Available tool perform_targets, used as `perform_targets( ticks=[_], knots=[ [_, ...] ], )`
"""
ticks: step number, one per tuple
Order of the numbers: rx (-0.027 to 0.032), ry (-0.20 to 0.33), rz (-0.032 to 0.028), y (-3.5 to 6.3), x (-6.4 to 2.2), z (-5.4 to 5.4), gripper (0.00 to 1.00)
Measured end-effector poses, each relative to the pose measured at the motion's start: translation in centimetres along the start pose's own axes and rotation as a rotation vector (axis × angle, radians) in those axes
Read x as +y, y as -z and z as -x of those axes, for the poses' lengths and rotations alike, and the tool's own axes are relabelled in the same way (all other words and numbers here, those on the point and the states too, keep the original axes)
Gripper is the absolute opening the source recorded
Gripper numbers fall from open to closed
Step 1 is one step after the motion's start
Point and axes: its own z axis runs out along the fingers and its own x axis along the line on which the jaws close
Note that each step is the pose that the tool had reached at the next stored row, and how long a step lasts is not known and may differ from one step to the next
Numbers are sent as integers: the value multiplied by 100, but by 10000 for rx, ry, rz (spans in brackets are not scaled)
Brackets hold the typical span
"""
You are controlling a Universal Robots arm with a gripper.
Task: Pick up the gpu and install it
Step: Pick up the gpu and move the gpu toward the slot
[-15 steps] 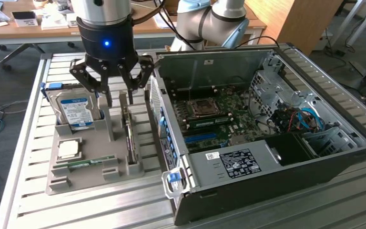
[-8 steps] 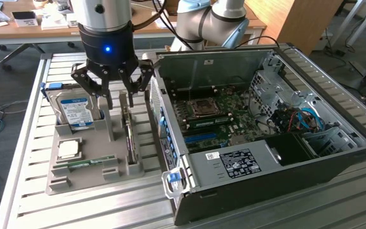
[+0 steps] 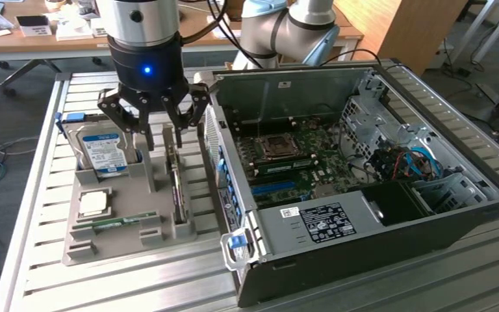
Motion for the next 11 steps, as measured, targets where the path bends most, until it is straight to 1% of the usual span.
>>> perform_targets(
  ticks=[4,11],
  knots=[
    [-3,0,3,-5,0,0,47],
    [-1,0,-1,-75,-3,-2,47]
  ],
)
